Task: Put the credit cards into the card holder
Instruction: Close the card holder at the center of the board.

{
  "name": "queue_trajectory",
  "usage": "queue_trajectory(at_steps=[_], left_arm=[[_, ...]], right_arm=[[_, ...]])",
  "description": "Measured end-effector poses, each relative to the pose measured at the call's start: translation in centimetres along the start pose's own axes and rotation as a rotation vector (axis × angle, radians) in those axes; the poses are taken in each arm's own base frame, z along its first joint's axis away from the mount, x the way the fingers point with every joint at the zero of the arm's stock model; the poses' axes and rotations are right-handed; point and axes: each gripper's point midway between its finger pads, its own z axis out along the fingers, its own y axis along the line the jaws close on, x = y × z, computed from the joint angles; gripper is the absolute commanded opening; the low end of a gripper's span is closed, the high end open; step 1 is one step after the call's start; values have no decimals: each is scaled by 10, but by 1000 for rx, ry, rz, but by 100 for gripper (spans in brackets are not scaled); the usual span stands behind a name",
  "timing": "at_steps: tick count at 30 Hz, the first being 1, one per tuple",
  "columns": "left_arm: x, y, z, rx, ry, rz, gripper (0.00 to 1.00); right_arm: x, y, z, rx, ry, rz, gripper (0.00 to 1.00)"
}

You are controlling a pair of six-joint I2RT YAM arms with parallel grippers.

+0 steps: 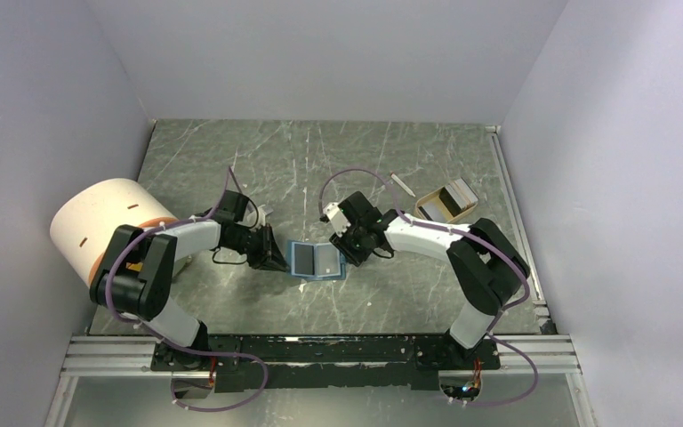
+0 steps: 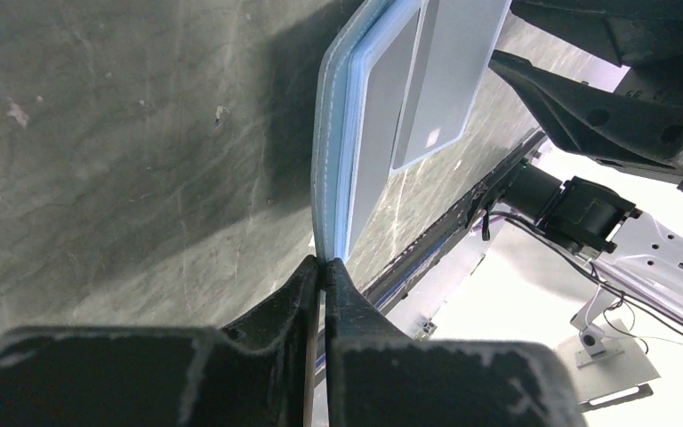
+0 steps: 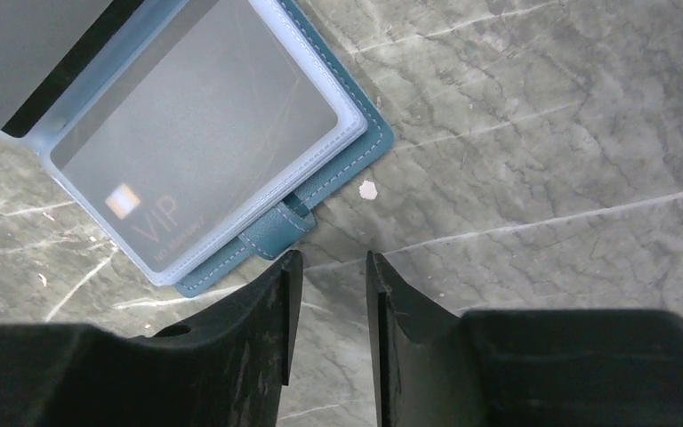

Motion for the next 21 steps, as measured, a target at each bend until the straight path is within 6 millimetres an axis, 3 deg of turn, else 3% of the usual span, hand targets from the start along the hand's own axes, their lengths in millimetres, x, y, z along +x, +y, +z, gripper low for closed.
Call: queue_trajectory(at_steps=[3,12,21], left_arm=[[0,1,0,0,0,-4,10],[-1,0,-2,13,0,-13,10],[0,0,-1,18,9,-21,10]], right_arm=[[0,0,0,-9,-1,-40,44],[2,7,-3,-68,5,-115,44],[-25,9,-11,-88,-68,-175,44]])
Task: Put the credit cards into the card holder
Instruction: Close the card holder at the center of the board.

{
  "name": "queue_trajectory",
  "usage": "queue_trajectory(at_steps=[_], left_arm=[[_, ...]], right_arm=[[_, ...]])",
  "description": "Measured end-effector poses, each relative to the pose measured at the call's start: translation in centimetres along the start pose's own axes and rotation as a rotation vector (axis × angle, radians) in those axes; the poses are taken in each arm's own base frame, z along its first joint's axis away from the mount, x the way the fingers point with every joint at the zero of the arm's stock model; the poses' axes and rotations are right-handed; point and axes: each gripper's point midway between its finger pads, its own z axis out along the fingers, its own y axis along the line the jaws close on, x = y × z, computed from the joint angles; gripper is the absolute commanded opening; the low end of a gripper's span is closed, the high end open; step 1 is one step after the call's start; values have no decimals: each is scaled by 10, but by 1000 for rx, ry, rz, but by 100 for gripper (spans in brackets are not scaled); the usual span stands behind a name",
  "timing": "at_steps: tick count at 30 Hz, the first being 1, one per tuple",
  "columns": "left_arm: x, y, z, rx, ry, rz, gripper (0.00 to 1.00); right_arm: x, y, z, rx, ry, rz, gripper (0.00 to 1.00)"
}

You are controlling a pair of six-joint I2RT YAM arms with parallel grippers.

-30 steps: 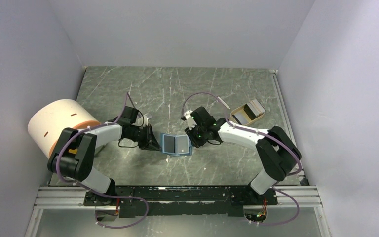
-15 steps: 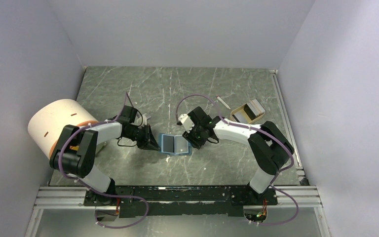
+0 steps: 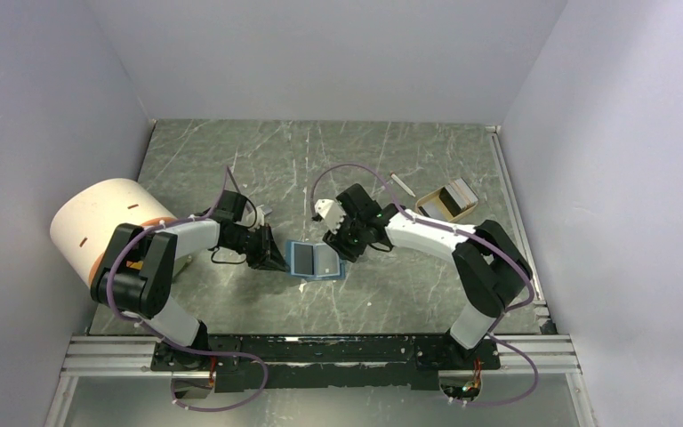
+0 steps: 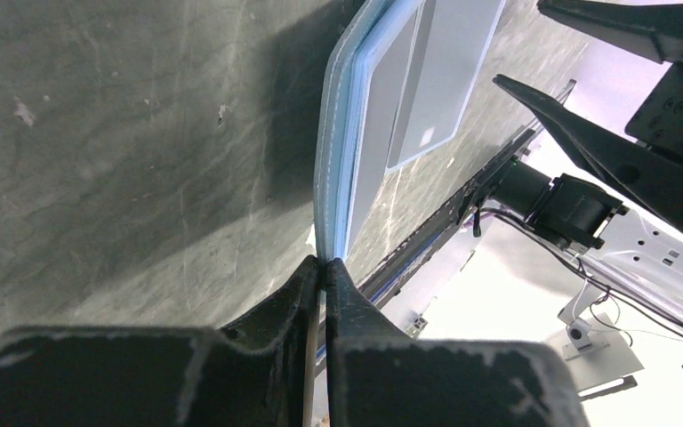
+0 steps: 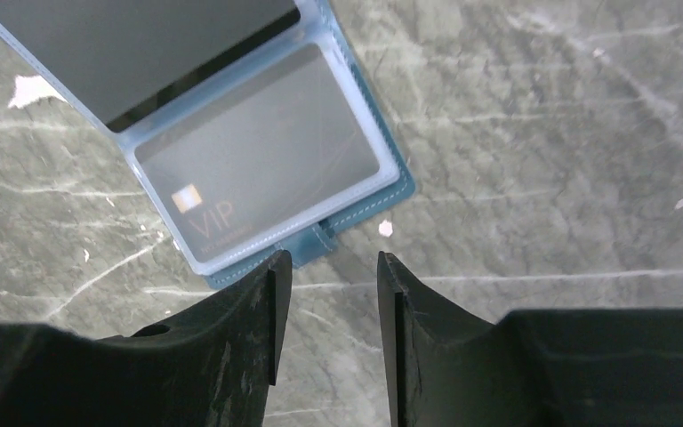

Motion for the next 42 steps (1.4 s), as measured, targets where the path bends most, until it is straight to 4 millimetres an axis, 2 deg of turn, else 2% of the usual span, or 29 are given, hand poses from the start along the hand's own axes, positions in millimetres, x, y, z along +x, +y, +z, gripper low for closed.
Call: queue_trajectory(at_steps=[5,10,15,21,28,30,32,37,39,42], left_arm=[[0,-1,0,8,1,1,10],[0,-2,0,12,1,3,10],[-1,-2,0,13,0,3,10],[-1,-2,0,14,-1,3,10],[-1,-2,0,12,0,2,11],[0,-1,0,8,1,-1,11],[0,-1,0,7,2,-3,12],[-1,-4,-2,16,0,-3,23],[-1,-9,-4,34,-3,1,25],[-4,-25,-9,94,-20,18,27]], right_arm=[[-12,2,3,-16,-22,-43,44],[-3,9,16,-45,29,-65,44],[7,9,13,-46,78,-70,43],[4,8,9,-45,91,-90,44],[8,13,19,-61,115,-114,44],[8,13,20,-63,113,-122,38],[7,14,20,-68,110,-126,25],[1,14,20,-58,69,-132,4],[-2,15,19,-50,33,-129,0],[-4,21,17,-50,-29,-112,0]])
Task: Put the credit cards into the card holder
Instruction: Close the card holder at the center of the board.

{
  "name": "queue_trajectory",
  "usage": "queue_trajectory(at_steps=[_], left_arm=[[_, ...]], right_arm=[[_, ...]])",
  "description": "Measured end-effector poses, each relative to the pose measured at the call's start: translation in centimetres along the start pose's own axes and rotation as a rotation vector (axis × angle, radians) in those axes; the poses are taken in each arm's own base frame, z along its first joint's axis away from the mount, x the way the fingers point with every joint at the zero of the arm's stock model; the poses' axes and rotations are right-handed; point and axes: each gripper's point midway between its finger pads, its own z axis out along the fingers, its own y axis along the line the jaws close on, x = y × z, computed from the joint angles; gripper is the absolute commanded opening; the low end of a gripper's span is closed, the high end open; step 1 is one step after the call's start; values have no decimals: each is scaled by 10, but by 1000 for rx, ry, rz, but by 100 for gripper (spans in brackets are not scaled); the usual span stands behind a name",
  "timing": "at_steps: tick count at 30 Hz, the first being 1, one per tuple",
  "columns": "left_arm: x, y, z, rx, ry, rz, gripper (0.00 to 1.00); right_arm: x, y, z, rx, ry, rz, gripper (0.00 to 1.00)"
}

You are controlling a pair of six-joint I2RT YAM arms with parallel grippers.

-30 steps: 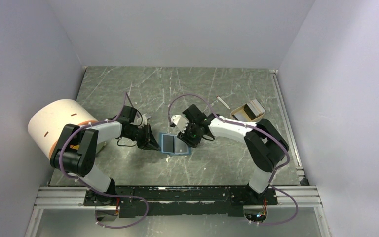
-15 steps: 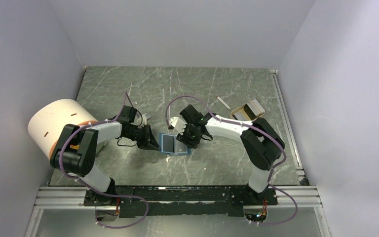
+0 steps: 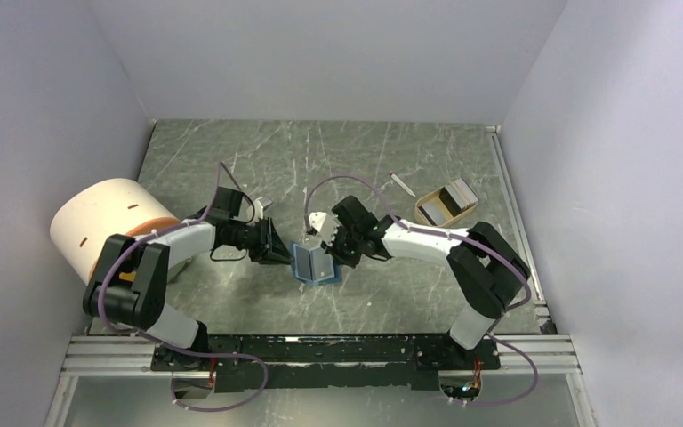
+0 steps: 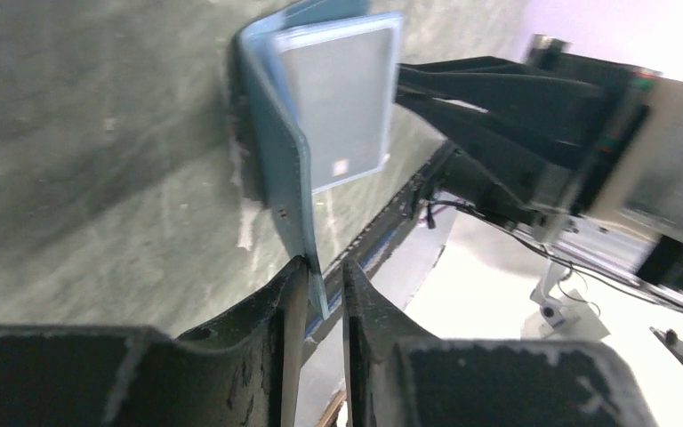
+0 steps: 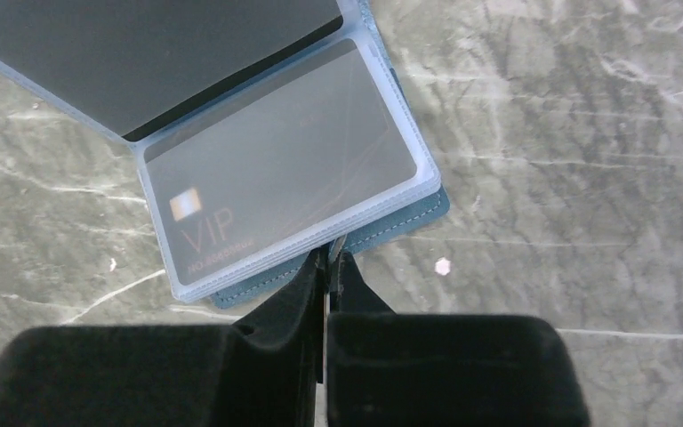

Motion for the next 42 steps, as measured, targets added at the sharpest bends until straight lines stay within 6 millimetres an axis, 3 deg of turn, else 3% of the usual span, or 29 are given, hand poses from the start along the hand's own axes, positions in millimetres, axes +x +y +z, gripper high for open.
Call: queue_trajectory(at_steps=[5,19,24,30,37,42], left_arm=[[3,-19,-4,111,-18,21,29],[4,-24,3,182,-17,-5,24],[9,-17,13,166,17,-26,22],[9,-11,25,128,27,-29,20],[4,5,37,58,15,-47,19],[5,10,42,34,21,-52,19]], right_arm=[[1,13,1,-22,-80,47,0],[-29,28,0,-54,-328,206,0],[-28,32,2,-65,-360,242,2],[-28,32,1,-61,-379,234,14],[-29,36,-11,-63,-396,155,36],[-23,40,-10,-89,-360,120,37]])
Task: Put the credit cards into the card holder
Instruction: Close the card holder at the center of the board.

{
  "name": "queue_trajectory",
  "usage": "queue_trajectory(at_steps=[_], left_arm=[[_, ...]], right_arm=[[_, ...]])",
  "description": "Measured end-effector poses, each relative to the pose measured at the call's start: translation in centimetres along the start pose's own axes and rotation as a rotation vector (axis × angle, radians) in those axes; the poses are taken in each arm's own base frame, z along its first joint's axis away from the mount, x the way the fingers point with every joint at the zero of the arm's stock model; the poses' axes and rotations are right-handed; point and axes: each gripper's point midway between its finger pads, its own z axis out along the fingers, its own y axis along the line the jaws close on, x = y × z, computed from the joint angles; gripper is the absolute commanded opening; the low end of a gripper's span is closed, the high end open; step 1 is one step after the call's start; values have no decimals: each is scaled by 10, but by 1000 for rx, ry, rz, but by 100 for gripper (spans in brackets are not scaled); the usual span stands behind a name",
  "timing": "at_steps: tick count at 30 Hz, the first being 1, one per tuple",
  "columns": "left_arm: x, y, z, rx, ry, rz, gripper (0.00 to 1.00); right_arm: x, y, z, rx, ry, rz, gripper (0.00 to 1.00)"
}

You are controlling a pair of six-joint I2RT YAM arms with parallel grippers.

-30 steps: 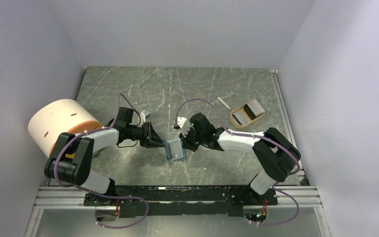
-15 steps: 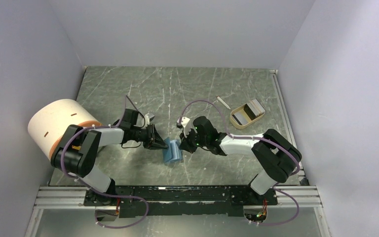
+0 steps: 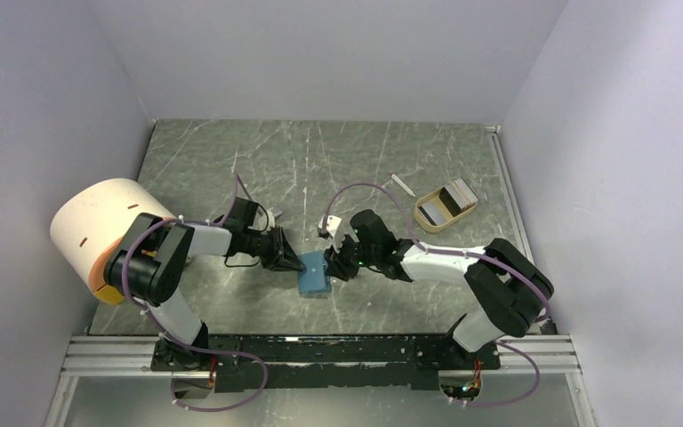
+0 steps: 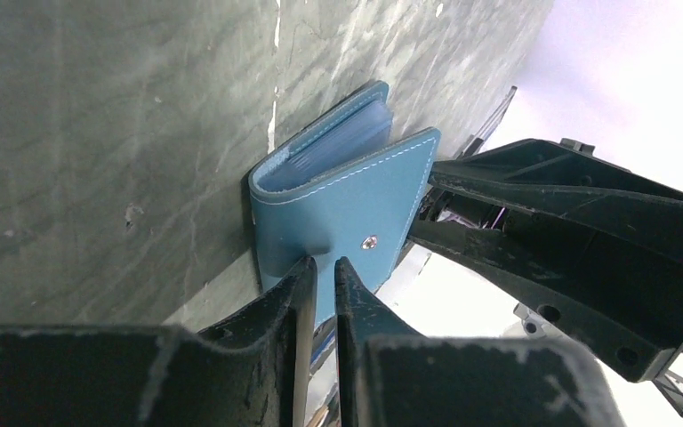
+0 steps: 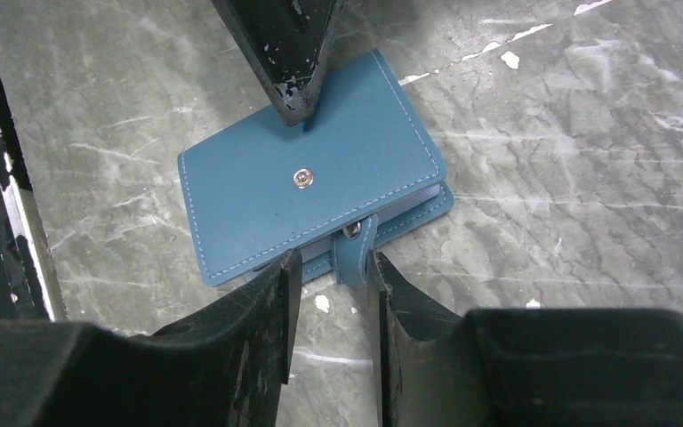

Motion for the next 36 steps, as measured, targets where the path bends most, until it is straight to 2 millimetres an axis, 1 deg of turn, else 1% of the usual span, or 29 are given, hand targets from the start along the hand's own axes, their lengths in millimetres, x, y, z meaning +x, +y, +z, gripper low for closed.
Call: queue_trajectory(at_steps=[7,14,15,17,20,24,26,33,36], left_arm=[[0,0,4,-11,3,8,19],[0,1,4,-21,1,12,19],[0,0,4,-23,1,12,19],[0,0,3,-25,0,13,19],[0,-3,1,-29,-9,21,20],[-2,-9,-3,-24,-23,42,20],[-4,-12,-3,-19,-26,50,20],[-4,-12,-3,-19,-26,51,20],[-4,-12,-3,-19,-25,51,20]], right_arm=[[-2,-2,-1,10,21,13,37],[7,-3,3,8,54,26,37],[7,-4,3,11,57,27,38],[2,-6,4,16,55,33,44],[-11,-10,4,19,39,59,48],[-30,-15,5,1,12,117,50],[-33,-16,6,-15,12,164,50],[-26,-14,6,-110,25,394,51],[-23,-14,6,-131,32,458,53]])
